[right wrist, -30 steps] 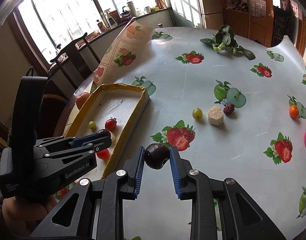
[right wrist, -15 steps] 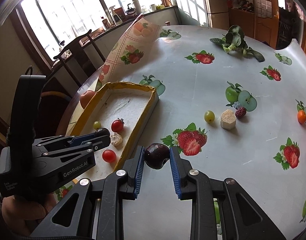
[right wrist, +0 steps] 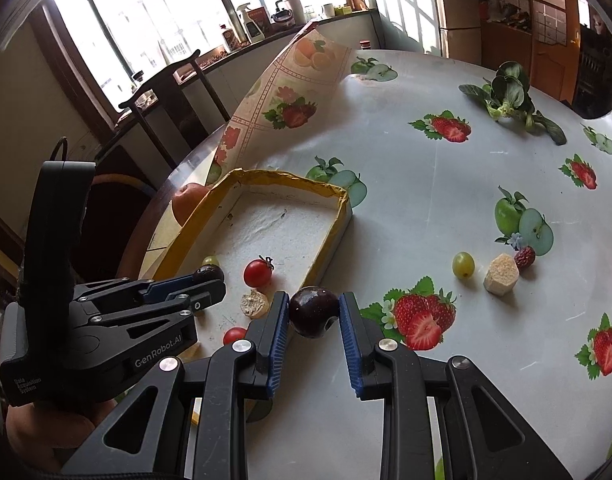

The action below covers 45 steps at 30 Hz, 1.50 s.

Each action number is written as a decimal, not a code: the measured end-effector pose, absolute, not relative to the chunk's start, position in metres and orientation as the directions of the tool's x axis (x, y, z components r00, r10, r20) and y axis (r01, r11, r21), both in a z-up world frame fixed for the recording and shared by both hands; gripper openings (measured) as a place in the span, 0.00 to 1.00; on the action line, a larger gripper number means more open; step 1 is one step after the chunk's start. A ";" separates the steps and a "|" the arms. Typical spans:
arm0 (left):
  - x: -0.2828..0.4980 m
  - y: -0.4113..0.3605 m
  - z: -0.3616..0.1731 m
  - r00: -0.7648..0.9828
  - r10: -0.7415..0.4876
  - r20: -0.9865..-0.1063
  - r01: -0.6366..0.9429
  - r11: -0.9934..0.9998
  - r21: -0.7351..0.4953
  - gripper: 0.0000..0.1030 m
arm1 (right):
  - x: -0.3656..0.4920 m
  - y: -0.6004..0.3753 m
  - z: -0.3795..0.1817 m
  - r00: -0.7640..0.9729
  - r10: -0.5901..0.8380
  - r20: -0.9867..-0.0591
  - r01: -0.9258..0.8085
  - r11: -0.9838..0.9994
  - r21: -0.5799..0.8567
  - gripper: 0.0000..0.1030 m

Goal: Organize fruits
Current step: 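Carry both dark plums with both tools over the yellow tray, then open the left tool releasing its plum while the right tool releases its plum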

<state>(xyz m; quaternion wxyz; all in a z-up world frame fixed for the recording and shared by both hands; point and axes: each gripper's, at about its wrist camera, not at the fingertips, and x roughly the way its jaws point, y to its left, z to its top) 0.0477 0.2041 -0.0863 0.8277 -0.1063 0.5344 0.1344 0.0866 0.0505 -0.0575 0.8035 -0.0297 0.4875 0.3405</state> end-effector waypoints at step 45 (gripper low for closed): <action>0.104 0.277 -0.147 0.285 0.142 -0.948 -0.418 0.908 0.010 0.34 | 0.155 0.168 -0.149 0.159 0.450 -0.879 -0.651 0.717 0.250 0.32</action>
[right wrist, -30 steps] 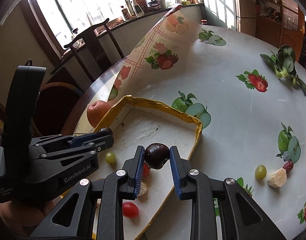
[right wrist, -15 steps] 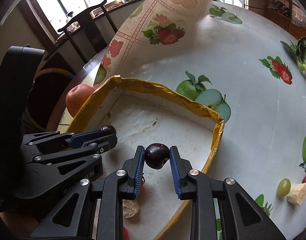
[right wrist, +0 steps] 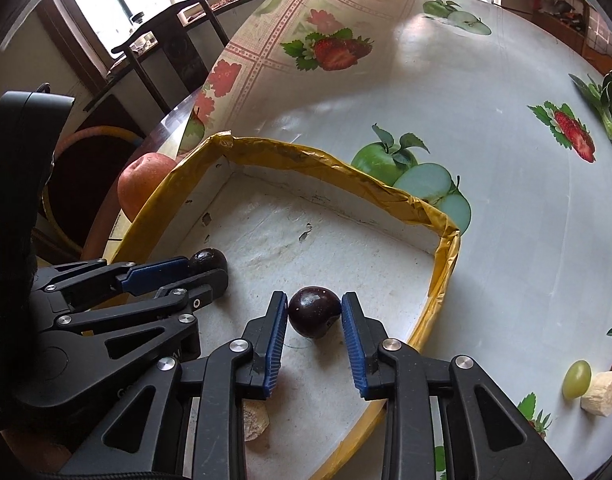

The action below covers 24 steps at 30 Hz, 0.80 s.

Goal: Organize fruits
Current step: 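Open the left tool releasing its plum while the right tool releases its plum, then move both tools back toward the green grape and hexagonal cake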

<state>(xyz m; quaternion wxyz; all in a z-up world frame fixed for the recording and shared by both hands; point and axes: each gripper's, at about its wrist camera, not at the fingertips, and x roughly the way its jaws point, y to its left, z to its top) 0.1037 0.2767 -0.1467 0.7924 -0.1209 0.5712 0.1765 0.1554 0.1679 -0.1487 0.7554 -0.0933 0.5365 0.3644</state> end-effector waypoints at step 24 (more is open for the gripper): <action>0.077 0.224 -0.094 0.386 0.100 -0.917 -0.373 0.926 -0.055 0.47 | 0.127 0.076 -0.083 0.265 0.495 -0.828 -0.570 0.773 0.280 0.50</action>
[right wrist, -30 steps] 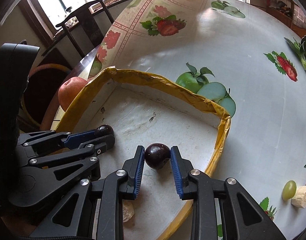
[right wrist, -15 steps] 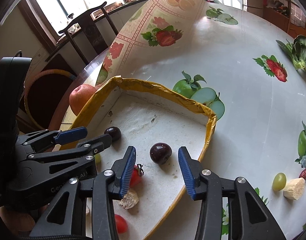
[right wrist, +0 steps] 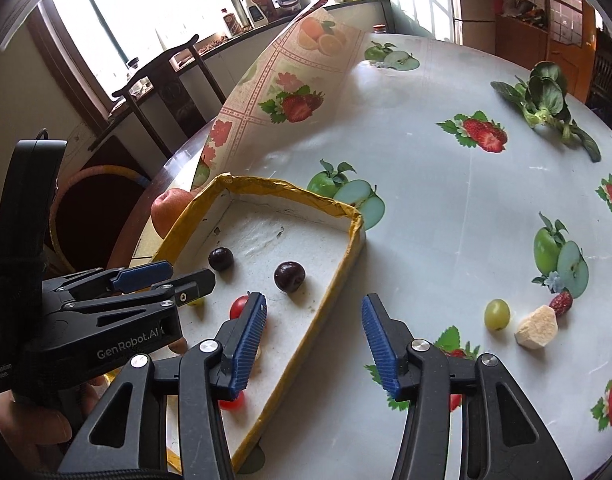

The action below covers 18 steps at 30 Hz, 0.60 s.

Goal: Organize fruits
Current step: 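Move both tools back toward the green grape and hexagonal cake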

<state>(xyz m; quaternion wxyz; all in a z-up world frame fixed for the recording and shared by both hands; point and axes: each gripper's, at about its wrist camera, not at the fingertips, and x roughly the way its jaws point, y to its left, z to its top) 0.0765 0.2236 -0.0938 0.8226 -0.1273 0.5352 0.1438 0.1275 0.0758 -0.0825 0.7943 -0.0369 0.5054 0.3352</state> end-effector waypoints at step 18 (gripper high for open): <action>0.087 0.153 -0.079 0.410 0.017 -0.912 -0.273 0.956 -0.104 0.47 | 0.124 -0.035 -0.079 0.336 0.430 -0.838 -0.431 0.861 0.269 0.50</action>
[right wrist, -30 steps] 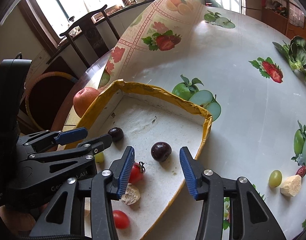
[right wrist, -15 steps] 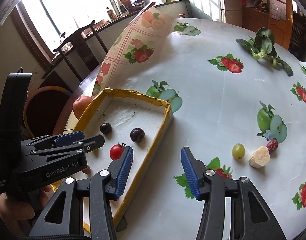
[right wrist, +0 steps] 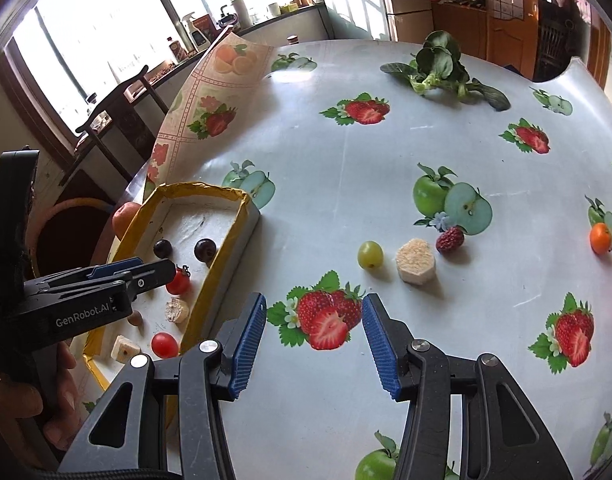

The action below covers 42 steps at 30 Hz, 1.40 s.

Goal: Organize fruits
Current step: 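Move both tools back toward the green grape and hexagonal cake, then grasp the green grape with the left tool while the right tool grasps the beige hexagonal cake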

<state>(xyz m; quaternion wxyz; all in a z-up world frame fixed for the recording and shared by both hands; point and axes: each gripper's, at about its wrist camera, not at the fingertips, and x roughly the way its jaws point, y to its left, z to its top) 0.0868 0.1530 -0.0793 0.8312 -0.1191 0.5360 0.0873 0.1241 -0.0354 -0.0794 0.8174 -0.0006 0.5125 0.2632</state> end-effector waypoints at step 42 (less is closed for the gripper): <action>0.183 0.043 -0.150 0.313 -0.121 -0.942 -0.124 0.978 -0.167 0.47 | 0.185 -0.108 -0.132 0.353 0.380 -0.855 -0.332 0.905 0.265 0.36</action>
